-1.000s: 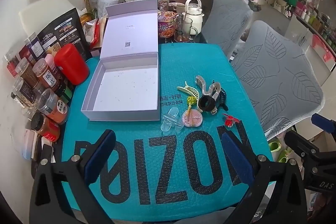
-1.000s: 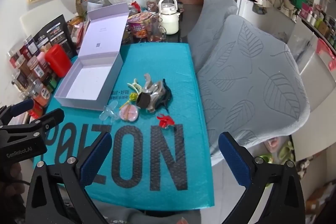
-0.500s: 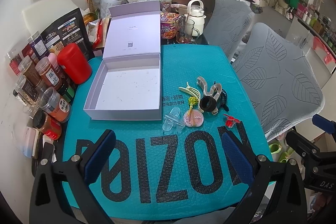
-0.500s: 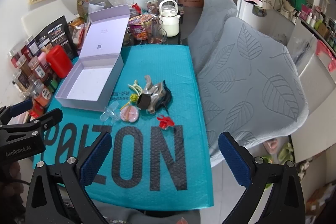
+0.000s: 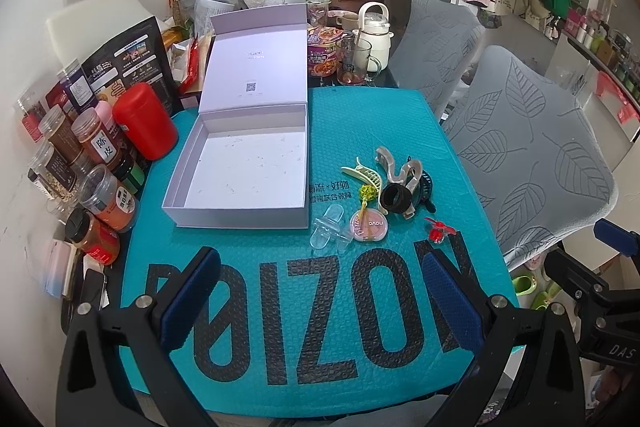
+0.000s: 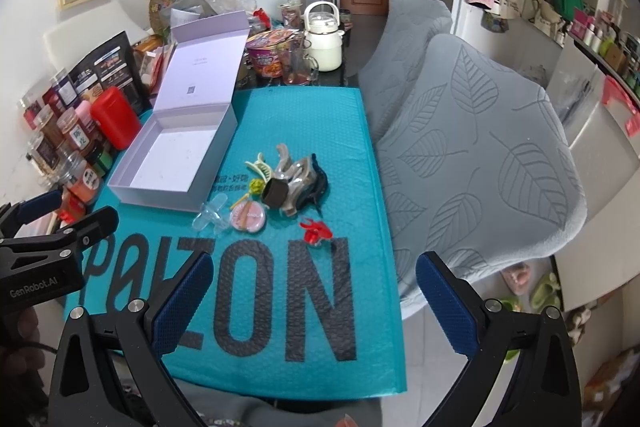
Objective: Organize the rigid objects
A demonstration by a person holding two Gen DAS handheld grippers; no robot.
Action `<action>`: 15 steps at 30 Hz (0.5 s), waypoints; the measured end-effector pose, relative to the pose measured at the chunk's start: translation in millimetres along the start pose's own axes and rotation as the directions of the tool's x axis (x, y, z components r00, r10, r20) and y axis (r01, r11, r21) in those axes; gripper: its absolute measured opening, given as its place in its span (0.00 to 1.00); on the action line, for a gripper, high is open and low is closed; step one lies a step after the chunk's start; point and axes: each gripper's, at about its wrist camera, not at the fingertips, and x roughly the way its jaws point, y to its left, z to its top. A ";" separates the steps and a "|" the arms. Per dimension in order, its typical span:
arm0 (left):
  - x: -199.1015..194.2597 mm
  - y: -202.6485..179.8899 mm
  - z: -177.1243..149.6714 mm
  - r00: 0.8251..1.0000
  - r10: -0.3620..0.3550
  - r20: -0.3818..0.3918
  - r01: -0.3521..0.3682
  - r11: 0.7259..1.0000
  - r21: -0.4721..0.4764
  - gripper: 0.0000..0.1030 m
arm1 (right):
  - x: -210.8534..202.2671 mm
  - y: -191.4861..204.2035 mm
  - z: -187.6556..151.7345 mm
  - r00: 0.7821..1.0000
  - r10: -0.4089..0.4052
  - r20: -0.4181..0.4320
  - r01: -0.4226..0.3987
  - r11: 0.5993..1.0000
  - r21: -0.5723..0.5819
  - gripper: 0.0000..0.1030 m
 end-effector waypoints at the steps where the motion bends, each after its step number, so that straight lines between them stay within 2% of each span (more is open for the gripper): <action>1: -0.4 -0.1 -0.3 1.000 0.000 0.001 0.000 1.000 0.000 1.00 | 0.0 0.0 -0.3 1.000 0.000 0.000 0.000 1.000 0.000 1.00; 15: -0.2 -0.3 -0.8 1.000 0.000 0.001 0.000 1.000 0.000 1.00 | -2.6 0.6 -2.0 1.000 0.001 0.003 -0.001 1.000 0.000 1.00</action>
